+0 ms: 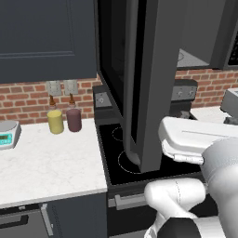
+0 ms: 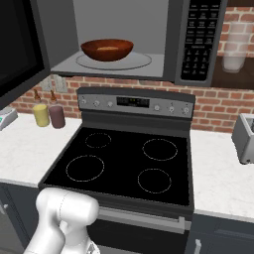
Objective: Open the microwave, place the bowl with waffle inside the microwave, then close the microwave door and turn it on.
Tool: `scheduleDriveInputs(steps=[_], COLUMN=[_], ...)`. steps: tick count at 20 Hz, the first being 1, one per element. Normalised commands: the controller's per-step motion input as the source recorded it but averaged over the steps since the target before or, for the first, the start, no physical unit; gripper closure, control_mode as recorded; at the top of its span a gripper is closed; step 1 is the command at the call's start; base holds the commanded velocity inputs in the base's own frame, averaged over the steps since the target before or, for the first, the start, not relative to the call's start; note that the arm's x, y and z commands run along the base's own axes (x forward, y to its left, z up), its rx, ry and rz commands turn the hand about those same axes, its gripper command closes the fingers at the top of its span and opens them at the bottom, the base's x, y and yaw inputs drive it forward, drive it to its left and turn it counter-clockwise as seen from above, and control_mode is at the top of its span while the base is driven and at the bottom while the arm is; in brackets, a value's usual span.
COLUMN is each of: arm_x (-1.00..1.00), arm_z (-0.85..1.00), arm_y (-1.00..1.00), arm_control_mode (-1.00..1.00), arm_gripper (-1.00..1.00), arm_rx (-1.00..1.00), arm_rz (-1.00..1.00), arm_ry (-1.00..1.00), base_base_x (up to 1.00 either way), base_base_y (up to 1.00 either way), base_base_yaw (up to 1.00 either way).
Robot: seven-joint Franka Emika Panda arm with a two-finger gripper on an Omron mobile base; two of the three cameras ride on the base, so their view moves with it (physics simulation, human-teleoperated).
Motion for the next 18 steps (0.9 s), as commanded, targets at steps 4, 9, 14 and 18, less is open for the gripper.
scheduleDriveInputs(steps=[4, 9, 14, 18], arm_x=[0.0, 0.0, -0.03, -0.4], arm_z=[0.0, 0.0, 0.0, 0.0], arm_y=[0.55, 0.53, 0.39, 0.02], arm_control_mode=[-1.0, -1.0, -1.0, -1.0], arm_gripper=[-1.0, -1.0, -1.0, -1.0], arm_rx=[0.0, 0.0, 0.0, 0.0], arm_rz=[0.0, 0.0, 0.0, 0.0], arm_ry=[0.0, 0.0, 0.0, 0.0], base_base_x=[0.0, 0.0, 0.0, 0.0], base_base_y=[0.0, 0.0, 0.0, 0.0], base_base_yaw=[0.0, 0.0, 0.0, 0.0])
